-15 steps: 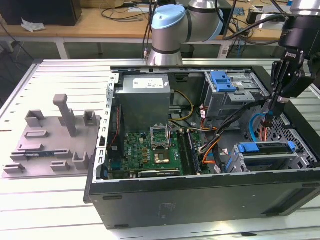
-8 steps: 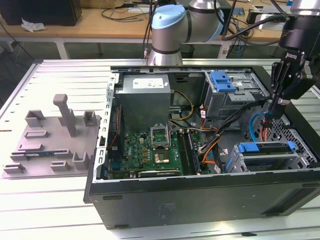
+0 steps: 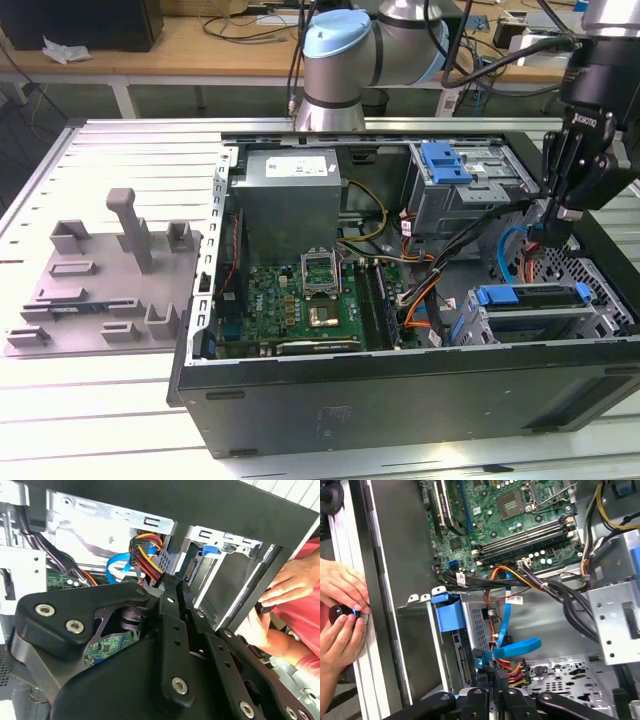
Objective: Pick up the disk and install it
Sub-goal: 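Insert the first disk wire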
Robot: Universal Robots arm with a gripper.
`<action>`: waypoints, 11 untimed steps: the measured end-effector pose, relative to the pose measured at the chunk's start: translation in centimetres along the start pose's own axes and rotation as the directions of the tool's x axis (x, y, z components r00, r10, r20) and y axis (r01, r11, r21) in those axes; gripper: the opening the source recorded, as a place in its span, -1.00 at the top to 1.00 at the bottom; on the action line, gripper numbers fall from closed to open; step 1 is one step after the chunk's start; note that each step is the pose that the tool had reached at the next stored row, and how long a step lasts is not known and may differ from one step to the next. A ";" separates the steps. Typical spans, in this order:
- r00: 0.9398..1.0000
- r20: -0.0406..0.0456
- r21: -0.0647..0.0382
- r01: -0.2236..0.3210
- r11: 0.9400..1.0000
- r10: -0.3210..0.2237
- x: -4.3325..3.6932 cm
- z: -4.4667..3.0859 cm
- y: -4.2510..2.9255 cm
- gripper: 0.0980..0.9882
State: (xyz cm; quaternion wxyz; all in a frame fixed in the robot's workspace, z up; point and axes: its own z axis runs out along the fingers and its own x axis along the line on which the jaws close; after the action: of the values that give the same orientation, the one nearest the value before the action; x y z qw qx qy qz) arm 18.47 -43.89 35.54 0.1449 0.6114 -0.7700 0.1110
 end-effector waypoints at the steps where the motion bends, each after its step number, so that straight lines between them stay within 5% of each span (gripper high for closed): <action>1: 1.000 0.001 0.001 0.003 1.000 -0.003 0.24 0.09 0.04 0.84; 5: 1.000 0.012 0.003 0.015 1.000 -0.015 1.12 0.43 0.12 0.84; 7: 0.999 0.035 0.003 0.022 1.000 -0.022 1.54 0.59 0.04 0.84; 11: 0.998 0.056 0.004 0.028 1.000 -0.028 2.06 0.79 -0.06 0.84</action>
State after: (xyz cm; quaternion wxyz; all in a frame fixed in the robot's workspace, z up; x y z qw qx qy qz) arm 18.03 -46.05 35.54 0.1240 0.6253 -0.7649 0.0928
